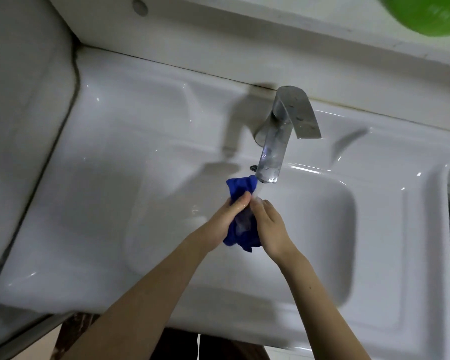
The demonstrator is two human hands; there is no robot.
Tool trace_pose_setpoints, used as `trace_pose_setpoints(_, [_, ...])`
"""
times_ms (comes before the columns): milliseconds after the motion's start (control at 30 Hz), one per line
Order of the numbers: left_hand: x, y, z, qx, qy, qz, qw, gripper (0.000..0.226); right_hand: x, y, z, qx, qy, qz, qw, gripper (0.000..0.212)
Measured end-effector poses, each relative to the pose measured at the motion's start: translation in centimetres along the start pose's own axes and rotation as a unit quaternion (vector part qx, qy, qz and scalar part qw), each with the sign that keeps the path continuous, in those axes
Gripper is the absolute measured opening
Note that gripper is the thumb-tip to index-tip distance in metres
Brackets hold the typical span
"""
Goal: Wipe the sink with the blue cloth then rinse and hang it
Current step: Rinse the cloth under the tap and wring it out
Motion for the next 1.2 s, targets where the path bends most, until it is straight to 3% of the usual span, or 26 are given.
trace_pose_setpoints(133, [-0.5,-0.2,0.5,-0.019,-0.068,-0.026,0.997,0.055,1.0,0.3,0.6,-0.04,0.001,0.044,0.998,0.032])
trace_pose_setpoints(233, [-0.2,-0.5,1.6,-0.029,-0.056,-0.025,0.998,0.038,1.2,0.5,1.5,-0.098,0.014,0.062,0.993,0.031])
trace_pose_setpoints(300, [0.1,-1.0,3.2,-0.077,-0.017,-0.008,0.997,0.027,1.5,0.7,2.0,-0.119,-0.001,0.075,0.99,0.031])
trace_pose_setpoints(367, [0.3,-1.3,3.9,-0.095,0.051,0.018,0.994,0.032,1.8,0.9,2.1,-0.12,-0.026,0.076,0.989,0.031])
trace_pose_setpoints(500, [1.3,-1.2,3.2,-0.019,0.132,0.091,0.987,0.061,1.8,0.7,1.7,-0.102,-0.048,0.074,0.991,0.031])
trace_pose_setpoints(567, [1.6,-1.0,2.8,-0.017,0.073,0.092,0.993,0.056,1.8,0.3,1.7,-0.098,-0.049,0.07,0.992,0.032])
trace_pose_setpoints(633, [1.5,-1.0,2.7,-0.08,0.029,0.065,0.994,0.042,1.4,-0.8,1.9,-0.11,-0.066,0.057,0.99,0.027])
trace_pose_setpoints(667, [1.2,-1.2,3.0,-0.116,0.041,0.041,0.992,0.036,0.8,-1.1,1.7,-0.116,-0.077,0.044,0.989,0.025])
trace_pose_setpoints(767, [0.7,-2.5,1.8,-0.065,0.186,0.033,0.98,0.048,0.0,0.4,-1.3,-0.098,-0.1,0.025,0.99,0.032])
trace_pose_setpoints(833, [0.9,-2.9,1.5,-0.082,0.217,0.056,0.971,0.054,0.4,0.9,-2.5,-0.109,-0.031,0.029,0.993,0.037])
trace_pose_setpoints(900, [2.1,-2.9,1.2,-0.134,0.14,0.053,0.98,0.049,0.0,-1.8,-0.9,-0.181,0.047,-0.015,0.982,0.042])
trace_pose_setpoints(933, [2.0,-2.3,1.2,-0.176,0.072,0.027,0.981,0.045,-0.7,-3.6,-0.1,-0.182,0.028,-0.059,0.981,0.039])
trace_pose_setpoints(1033, [0.1,-2.0,3.0,-0.252,-0.079,-0.055,0.963,0.037,-2.1,-4.6,-1.7,-0.11,-0.087,-0.097,0.985,0.028])
trace_pose_setpoints(1133, [-0.3,-3.8,5.3,-0.22,-0.038,-0.008,0.975,0.031,-3.7,-1.6,-4.4,-0.105,-0.056,-0.072,0.99,0.045])
trace_pose_setpoints(1200, [1.0,-3.0,4.3,-0.227,-0.047,0.01,0.973,0.03,-3.8,-3.4,-2.8,-0.133,-0.063,-0.091,0.985,0.034])
Point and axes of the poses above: each hand's wrist, its own y-axis away from the middle knuckle, its own z-axis out of the back of the hand, x = y × z, the point moved 8 cm from there along -y, towards the middle knuckle, and after that the axes turned 6 degrees about -x, right-handed, at the moved point
